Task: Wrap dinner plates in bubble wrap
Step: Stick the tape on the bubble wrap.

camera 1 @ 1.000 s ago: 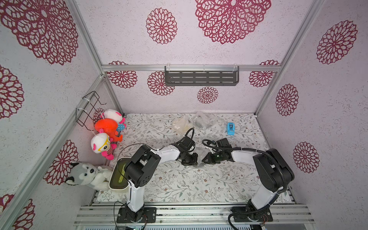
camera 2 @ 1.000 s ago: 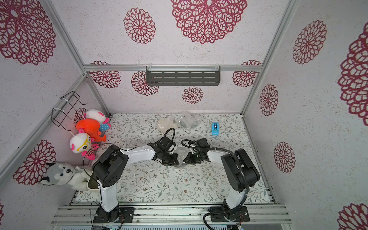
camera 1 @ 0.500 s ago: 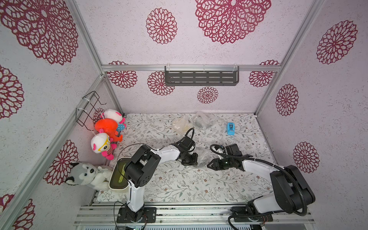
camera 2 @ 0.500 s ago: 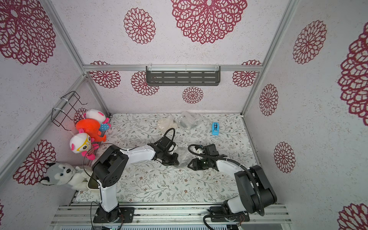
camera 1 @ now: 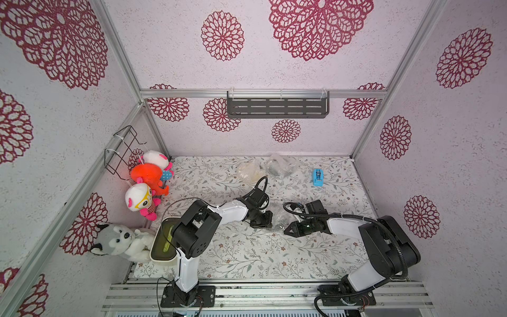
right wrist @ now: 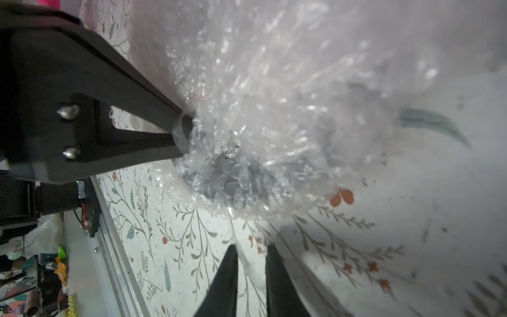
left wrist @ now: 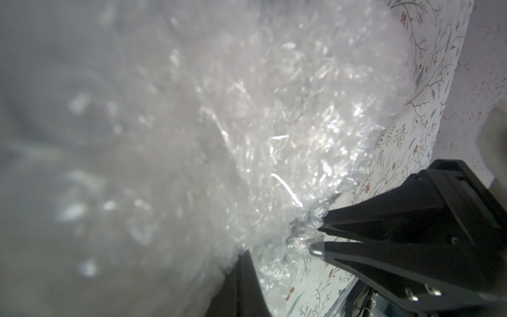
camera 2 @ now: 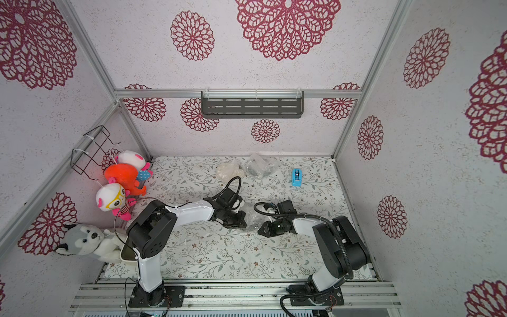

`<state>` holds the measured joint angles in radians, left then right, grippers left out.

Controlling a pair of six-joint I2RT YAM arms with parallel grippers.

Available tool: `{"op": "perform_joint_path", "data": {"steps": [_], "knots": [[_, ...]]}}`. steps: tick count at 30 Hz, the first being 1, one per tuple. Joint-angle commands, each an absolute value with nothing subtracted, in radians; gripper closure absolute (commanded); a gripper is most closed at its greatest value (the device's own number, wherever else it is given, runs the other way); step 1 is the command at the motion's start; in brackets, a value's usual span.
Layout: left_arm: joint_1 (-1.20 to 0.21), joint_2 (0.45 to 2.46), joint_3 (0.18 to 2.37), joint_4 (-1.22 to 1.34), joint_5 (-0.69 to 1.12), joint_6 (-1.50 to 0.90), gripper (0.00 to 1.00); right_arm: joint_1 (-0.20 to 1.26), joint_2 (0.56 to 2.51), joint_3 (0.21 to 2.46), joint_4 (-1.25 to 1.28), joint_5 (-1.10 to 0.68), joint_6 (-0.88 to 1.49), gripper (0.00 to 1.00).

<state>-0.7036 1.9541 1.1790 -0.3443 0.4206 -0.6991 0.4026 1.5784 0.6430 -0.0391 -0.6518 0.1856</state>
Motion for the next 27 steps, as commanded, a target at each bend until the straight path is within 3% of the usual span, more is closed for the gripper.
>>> {"op": "perform_joint_path", "data": {"steps": [1, 9, 19, 23, 27], "knots": [[-0.716, 1.940, 1.177, -0.368, 0.407, -0.683, 1.00, 0.404, 1.553, 0.661, -0.049, -0.680, 0.202, 0.98], [-0.716, 1.939, 1.176, -0.371, 0.408, -0.679, 1.00, 0.404, 1.450, 0.563, -0.086, -0.767, 0.365, 1.00], [-0.716, 1.933, 1.172, -0.369, 0.404, -0.683, 1.00, 0.402, 1.639, 0.651, -0.109, -0.701, 0.382, 0.99], [-0.716, 1.938, 1.174, -0.367, 0.406, -0.685, 1.00, 0.402, 1.626, 0.664, -0.155, -0.645, 0.373, 0.76], [-0.716, 1.937, 1.176, -0.368, 0.408, -0.683, 1.00, 0.402, 1.480, 0.642, -0.263, -0.415, 0.349, 0.57]]}}
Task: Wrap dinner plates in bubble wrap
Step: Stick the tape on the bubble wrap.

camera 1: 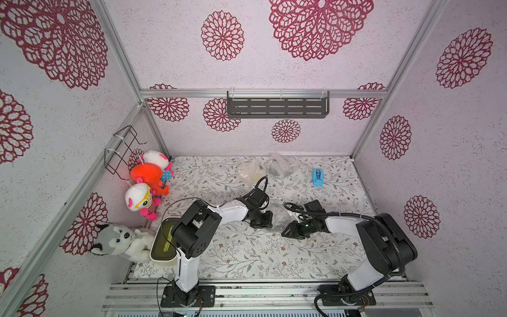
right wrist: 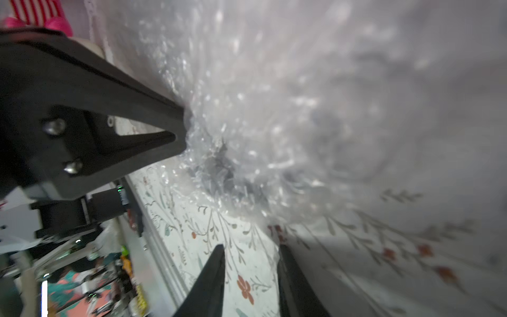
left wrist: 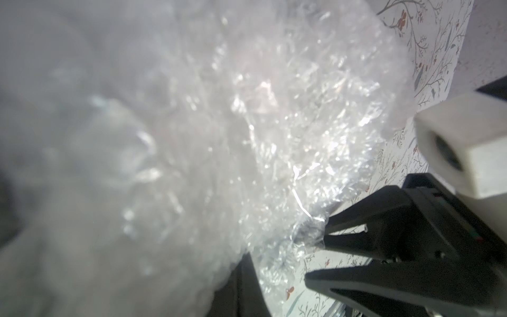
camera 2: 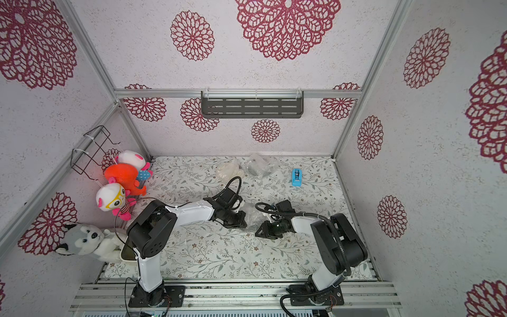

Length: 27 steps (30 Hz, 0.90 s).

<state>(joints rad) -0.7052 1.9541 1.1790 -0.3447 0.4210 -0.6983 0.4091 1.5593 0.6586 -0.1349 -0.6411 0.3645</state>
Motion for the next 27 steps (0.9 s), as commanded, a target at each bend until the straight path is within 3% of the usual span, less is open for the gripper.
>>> {"op": "perform_joint_path", "data": {"steps": [1, 4, 7, 10, 19, 23, 27], "knots": [[-0.716, 1.938, 1.176, -0.368, 0.410, -0.684, 1.00, 0.403, 1.445, 0.643, -0.290, -0.348, 0.349, 0.54], [-0.717, 1.938, 1.176, -0.370, 0.410, -0.683, 1.00, 0.403, 1.366, 0.646, -0.309, -0.321, 0.344, 0.48], [-0.718, 1.937, 1.175, -0.368, 0.408, -0.684, 1.00, 0.405, 1.348, 0.638, -0.225, -0.480, 0.383, 0.51], [-0.717, 1.937, 1.177, -0.367, 0.408, -0.686, 1.00, 0.415, 1.375, 0.606, -0.035, -0.617, 0.544, 0.52], [-0.718, 1.936, 1.174, -0.366, 0.411, -0.684, 1.00, 0.457, 1.516, 0.604, 0.173, -0.675, 0.797, 0.51], [-0.717, 1.934, 1.172, -0.364, 0.410, -0.685, 1.00, 0.460, 1.529, 0.604, 0.150, -0.635, 0.802, 0.50], [-0.717, 1.933, 1.169, -0.364, 0.410, -0.685, 1.00, 0.461, 1.475, 0.634, 0.006, -0.462, 0.756, 0.50]]}}
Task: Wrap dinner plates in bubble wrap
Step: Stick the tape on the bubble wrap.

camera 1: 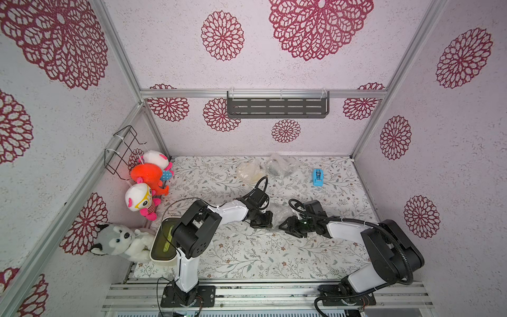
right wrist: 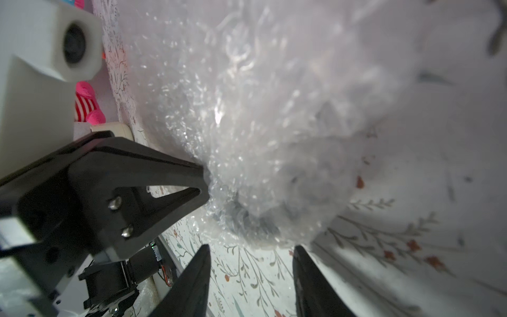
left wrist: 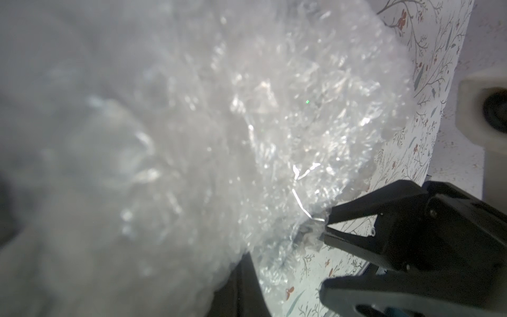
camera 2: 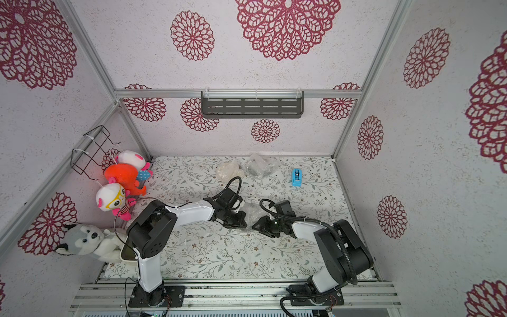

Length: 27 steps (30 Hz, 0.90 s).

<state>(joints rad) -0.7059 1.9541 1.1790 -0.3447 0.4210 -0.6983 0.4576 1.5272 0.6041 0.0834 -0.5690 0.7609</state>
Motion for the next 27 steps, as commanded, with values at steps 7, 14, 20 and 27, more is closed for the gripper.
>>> {"op": "perform_joint_path", "data": {"steps": [7, 14, 20, 27], "knots": [[-0.716, 1.944, 1.179, -0.369, 0.419, -0.681, 1.00, 0.476, 1.401, 0.648, 0.022, -0.678, 0.705, 0.50], [-0.718, 1.937, 1.174, -0.367, 0.410, -0.684, 1.00, 0.496, 1.479, 0.627, 0.083, -0.638, 0.736, 0.48], [-0.718, 1.936, 1.171, -0.365, 0.410, -0.683, 1.00, 0.496, 1.570, 0.634, 0.166, -0.589, 0.745, 0.48], [-0.718, 1.947, 1.179, -0.360, 0.433, -0.676, 1.00, 0.495, 1.652, 0.539, 0.604, -0.361, 0.770, 0.50]]}}
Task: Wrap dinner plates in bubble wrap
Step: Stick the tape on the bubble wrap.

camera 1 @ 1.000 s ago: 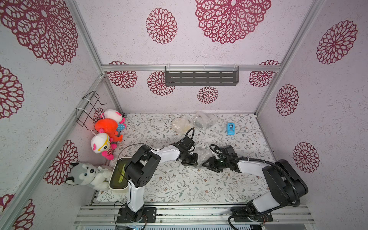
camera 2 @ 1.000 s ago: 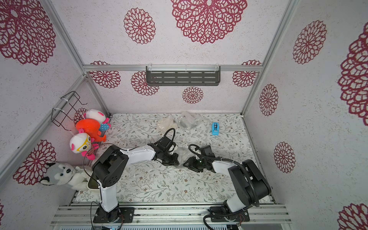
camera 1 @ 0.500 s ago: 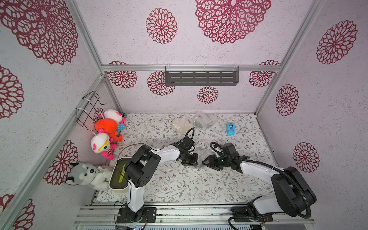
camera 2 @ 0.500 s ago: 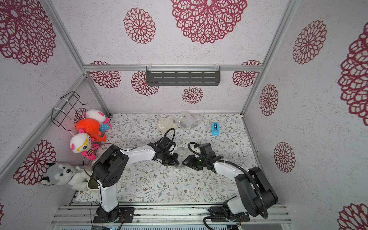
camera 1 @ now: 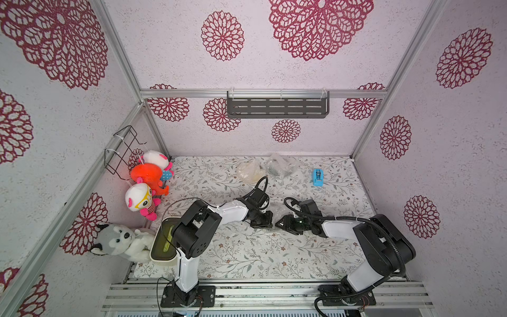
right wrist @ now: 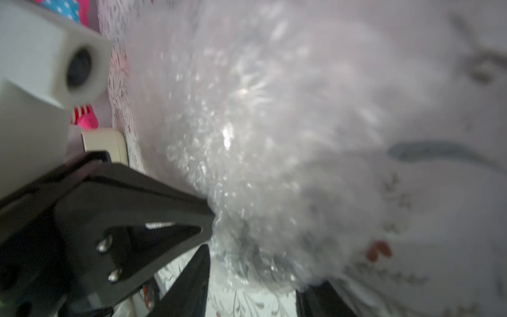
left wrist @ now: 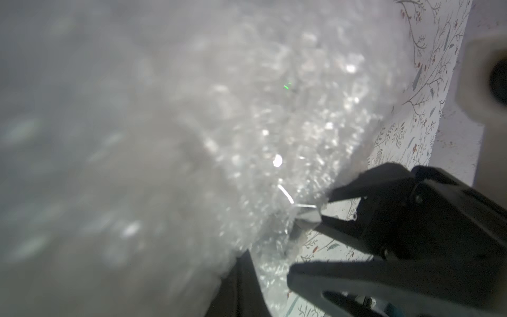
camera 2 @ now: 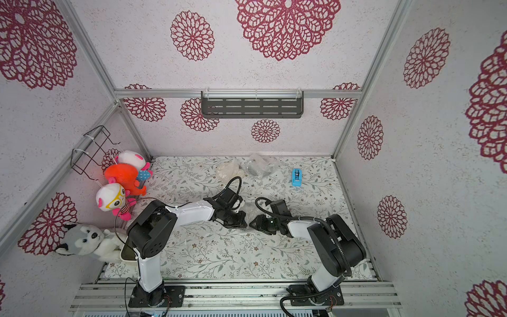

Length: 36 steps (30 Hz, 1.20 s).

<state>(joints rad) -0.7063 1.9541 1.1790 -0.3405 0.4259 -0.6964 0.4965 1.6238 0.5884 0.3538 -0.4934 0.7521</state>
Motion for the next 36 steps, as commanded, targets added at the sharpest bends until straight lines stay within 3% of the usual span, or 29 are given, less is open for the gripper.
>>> {"op": "perform_joint_path", "data": {"steps": [1, 4, 6, 12, 17, 21, 23, 25, 29, 33, 36], "knots": [[-0.718, 1.950, 1.180, -0.360, 0.435, -0.674, 1.00, 0.496, 1.661, 0.521, 0.714, -0.368, 0.777, 0.50], [-0.718, 1.951, 1.183, -0.364, 0.437, -0.672, 1.00, 0.498, 1.689, 0.496, 0.950, -0.436, 0.762, 0.52], [-0.718, 1.954, 1.185, -0.366, 0.438, -0.672, 1.00, 0.498, 1.689, 0.498, 0.951, -0.460, 0.741, 0.54], [-0.718, 1.952, 1.184, -0.366, 0.432, -0.677, 1.00, 0.497, 1.496, 0.533, 0.392, -0.143, 0.643, 0.56], [-0.718, 1.954, 1.192, -0.365, 0.442, -0.675, 1.00, 0.500, 1.582, 0.600, 0.394, -0.390, 0.666, 0.53], [-0.718, 1.954, 1.186, -0.364, 0.437, -0.676, 1.00, 0.520, 1.642, 0.575, 0.523, -0.409, 0.758, 0.49], [-0.717, 1.954, 1.186, -0.363, 0.437, -0.677, 1.00, 0.529, 1.677, 0.604, 0.468, -0.401, 0.748, 0.49], [-0.718, 1.954, 1.187, -0.362, 0.442, -0.677, 1.00, 0.540, 1.711, 0.634, 0.348, -0.332, 0.725, 0.54], [-0.718, 1.954, 1.183, -0.357, 0.443, -0.678, 1.00, 0.540, 1.707, 0.630, 0.343, -0.341, 0.717, 0.66], [-0.716, 1.950, 1.180, -0.337, 0.472, -0.678, 1.00, 0.541, 1.686, 0.630, 0.376, -0.390, 0.697, 1.00], [-0.709, 1.902, 1.177, -0.300, 0.527, -0.692, 1.00, 0.539, 1.678, 0.633, 0.381, -0.403, 0.691, 1.00]]}}
